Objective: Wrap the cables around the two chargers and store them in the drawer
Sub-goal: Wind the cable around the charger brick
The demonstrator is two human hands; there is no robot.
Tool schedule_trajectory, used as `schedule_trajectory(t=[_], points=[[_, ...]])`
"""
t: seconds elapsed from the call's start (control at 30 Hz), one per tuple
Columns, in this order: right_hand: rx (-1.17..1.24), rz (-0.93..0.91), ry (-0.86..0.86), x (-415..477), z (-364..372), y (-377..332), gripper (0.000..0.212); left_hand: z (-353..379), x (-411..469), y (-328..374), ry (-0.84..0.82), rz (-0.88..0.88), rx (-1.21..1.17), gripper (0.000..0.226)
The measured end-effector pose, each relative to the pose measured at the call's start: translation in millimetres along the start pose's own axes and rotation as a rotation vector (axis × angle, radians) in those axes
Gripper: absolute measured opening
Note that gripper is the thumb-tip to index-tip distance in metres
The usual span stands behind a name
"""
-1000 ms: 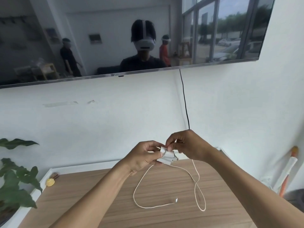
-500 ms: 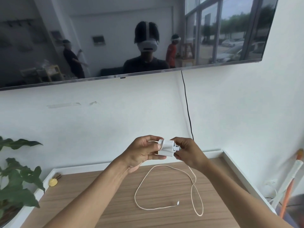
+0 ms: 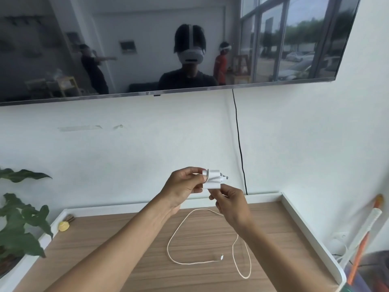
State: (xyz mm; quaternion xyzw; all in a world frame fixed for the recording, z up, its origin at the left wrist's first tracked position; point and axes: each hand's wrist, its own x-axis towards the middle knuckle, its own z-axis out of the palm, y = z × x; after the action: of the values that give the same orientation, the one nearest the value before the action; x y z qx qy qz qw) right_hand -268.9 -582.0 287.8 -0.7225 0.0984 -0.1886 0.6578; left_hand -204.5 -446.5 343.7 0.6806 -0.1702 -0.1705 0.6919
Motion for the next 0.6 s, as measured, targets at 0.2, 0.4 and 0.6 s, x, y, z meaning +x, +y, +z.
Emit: schedule_trajectory(t=[0.2,0.4,0.6], points=[[-0.334,-0.083,-0.035,-6,0,-6,0.025,-1,5,-11,0.112,0.080,0.136,0.013],[-0.709,-0.181,-0.167,-7,-12,-22,0.019,-6,8,-24,0.199,0.145,0.372,0.015],[-1.092,-0.362,-0.217,2,-27,-52,0.019,-7,0,-30,0.067,0.259,0.530,0.018]])
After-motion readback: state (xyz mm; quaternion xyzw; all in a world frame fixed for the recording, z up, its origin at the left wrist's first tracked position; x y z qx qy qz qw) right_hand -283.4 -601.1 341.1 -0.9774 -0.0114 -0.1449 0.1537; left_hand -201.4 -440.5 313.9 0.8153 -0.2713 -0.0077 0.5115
